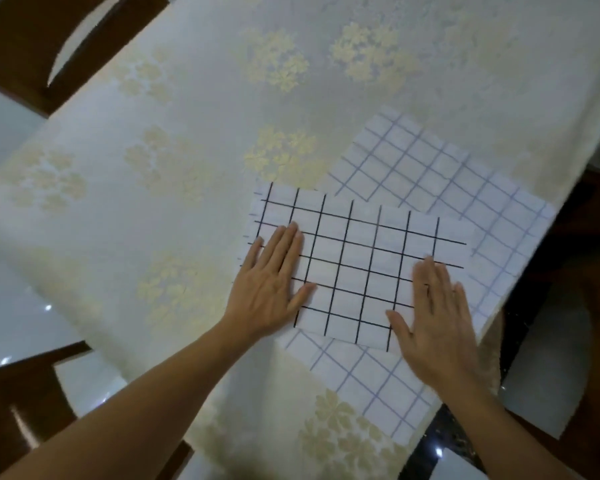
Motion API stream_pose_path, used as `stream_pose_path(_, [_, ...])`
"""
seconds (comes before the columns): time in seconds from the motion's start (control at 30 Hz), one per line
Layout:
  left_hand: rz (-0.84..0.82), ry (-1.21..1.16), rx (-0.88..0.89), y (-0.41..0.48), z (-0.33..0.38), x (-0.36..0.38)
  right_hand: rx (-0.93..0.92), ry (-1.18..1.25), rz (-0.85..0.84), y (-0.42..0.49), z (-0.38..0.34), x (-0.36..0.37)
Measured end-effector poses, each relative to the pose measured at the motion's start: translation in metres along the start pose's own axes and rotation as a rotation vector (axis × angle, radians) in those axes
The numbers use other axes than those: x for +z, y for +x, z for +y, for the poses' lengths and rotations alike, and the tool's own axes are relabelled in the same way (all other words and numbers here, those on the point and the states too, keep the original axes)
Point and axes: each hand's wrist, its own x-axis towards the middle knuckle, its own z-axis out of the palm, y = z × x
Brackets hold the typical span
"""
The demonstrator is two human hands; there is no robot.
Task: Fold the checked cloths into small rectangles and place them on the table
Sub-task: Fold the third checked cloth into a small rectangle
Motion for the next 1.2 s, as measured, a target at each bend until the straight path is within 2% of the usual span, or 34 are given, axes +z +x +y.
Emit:
stream_pose_path(0.13, [0.008, -0.008, -0.160, -0.003, -0.007, -0.003, -0.012, 0.016, 0.018, -0.009, 0.013, 0.001])
stream_pose_path(0.27, [0.050, -0.010, -0.335, -0.013, 0.005, -0.004, -0.112, 0.035, 0.059, -0.003, 0.031, -0.010])
stream_pose_path(0.47, [0.144, -0.117, -0.503, -0.019, 0.039, -0.009, -0.543, 0.054, 0.075, 0.048, 0.028, -0.028])
stream_pose_path(0.67, [0.348, -0.193, -0.708, -0.019, 0.031, -0.012, -0.898, -0.034, 0.062, 0.129, -0.015, -0.047])
stream_pose_path(0.83, [0.322, -0.238, -0.856, -0.029, 0.025, -0.019, -1.188, -0.170, -0.043, 0.195, -0.091, -0.061])
stream_pose_path(0.97, [0.222, -0.244, -0.920, -0.034, 0.018, -0.027, -1.362, -0.237, -0.123, 0.223, -0.152, -0.072])
stream_pose_path(1.1, [0.142, -0.262, -0.985, -0.029, 0.016, -0.031, -1.465, -0.354, -0.260, 0.241, -0.194, -0.078])
stream_pose_path(1.2, [0.147, -0.283, -0.996, -0.024, 0.017, -0.032, -1.502, -0.425, -0.357, 0.247, -0.213, -0.075])
